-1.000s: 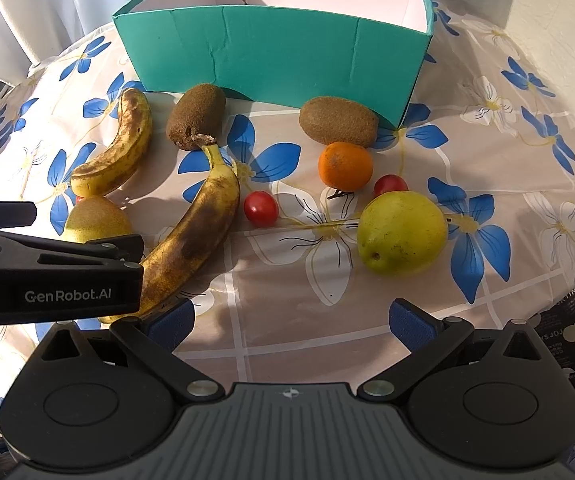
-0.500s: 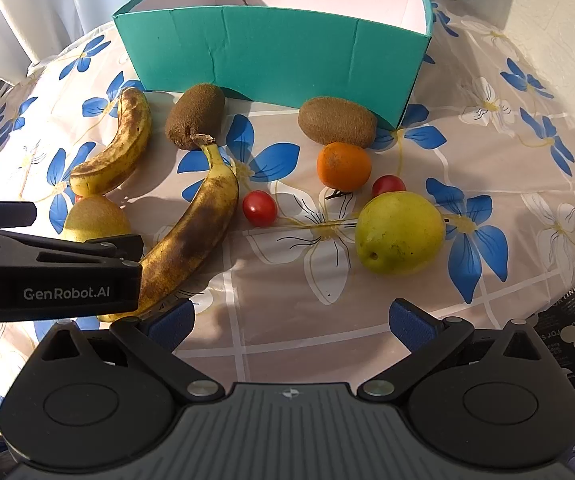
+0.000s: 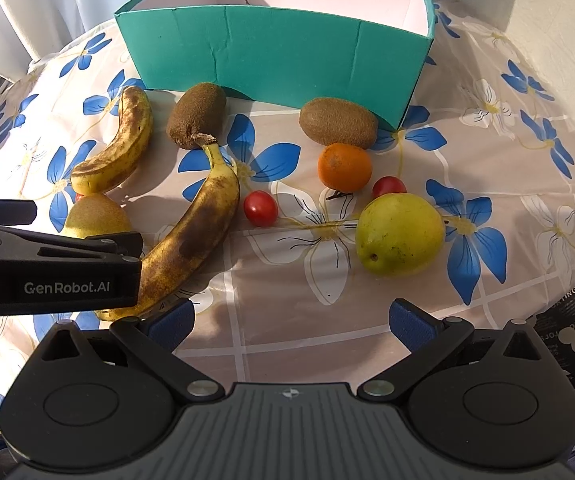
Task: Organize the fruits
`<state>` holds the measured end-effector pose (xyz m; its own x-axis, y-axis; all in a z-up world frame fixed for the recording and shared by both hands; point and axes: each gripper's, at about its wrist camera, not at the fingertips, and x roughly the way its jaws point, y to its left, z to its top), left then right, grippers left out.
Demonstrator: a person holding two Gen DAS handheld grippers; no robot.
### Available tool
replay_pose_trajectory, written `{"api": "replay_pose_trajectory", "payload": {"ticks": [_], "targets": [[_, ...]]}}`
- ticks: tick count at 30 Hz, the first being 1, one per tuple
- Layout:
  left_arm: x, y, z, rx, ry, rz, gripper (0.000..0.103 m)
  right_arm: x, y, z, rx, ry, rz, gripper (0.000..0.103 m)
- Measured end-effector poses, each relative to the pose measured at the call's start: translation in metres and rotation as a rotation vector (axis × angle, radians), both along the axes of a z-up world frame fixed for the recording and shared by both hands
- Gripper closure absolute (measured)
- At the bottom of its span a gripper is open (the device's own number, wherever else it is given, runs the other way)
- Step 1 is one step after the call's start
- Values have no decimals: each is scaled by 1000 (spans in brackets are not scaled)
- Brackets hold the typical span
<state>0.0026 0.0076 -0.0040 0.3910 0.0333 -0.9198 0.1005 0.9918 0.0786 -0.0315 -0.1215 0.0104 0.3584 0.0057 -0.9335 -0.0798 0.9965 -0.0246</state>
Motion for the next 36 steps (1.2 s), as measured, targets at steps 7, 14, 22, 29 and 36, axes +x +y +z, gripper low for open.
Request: {"api": "replay_pose_trajectory", "payload": {"ticks": [7,14,22,29,36], "targets": [[1,1,-1,-2,1,7,0,-1,-2,2,-3,-1,1,0],[2,4,-1,0,0,16,0,-5,-8,9,-1,-26,2,0],[3,5,-1,-1,-2,21,0,-11,-18,21,6,-79,0,0],[4,10,2,-24,-33,27,0,-20,-33,38,85,-221,-17,0],[4,15,5,-109,-76,23,0,-36,-31,49,66,-452,51,0]]}}
